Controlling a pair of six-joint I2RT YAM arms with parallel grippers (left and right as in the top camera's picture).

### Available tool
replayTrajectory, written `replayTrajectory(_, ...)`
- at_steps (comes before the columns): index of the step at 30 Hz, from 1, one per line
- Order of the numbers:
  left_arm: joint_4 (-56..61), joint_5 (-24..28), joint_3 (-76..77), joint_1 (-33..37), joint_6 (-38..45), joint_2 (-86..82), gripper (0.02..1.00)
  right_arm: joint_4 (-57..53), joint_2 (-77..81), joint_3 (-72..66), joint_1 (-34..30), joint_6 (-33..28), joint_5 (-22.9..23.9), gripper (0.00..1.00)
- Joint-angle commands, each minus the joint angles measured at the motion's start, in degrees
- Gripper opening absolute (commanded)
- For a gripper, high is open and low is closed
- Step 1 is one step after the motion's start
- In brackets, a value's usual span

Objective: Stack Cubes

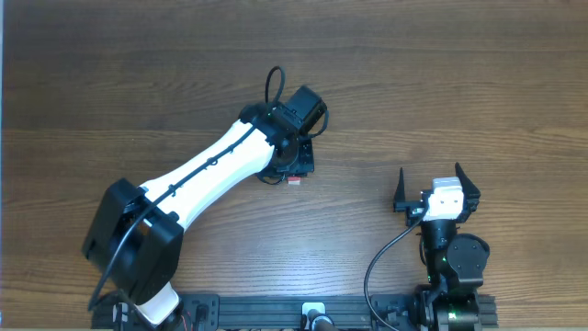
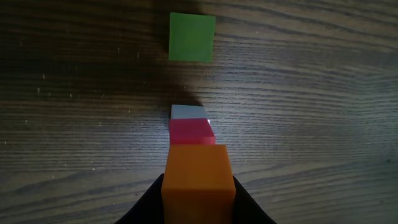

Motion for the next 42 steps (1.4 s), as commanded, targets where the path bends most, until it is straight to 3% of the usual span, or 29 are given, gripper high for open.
replayTrajectory(1,0.15,1.03,0.94,0.22,1.11,1.99,0.139,-0.13,-0.42,-0.28,-0.35,0.17,-0.46,0.991)
replayTrajectory(22,0.2,1.25,0.94,0.22,1.09,3.37,0.141,-0.13,-0.42,-0.28,-0.35,0.17,-0.46,0.991)
replayTrajectory(42,0.35,1.25,0.94,0.2,1.11,3.48,0.205,-0.13,-0.42,-0.28,-0.35,0.17,-0.46,0.993)
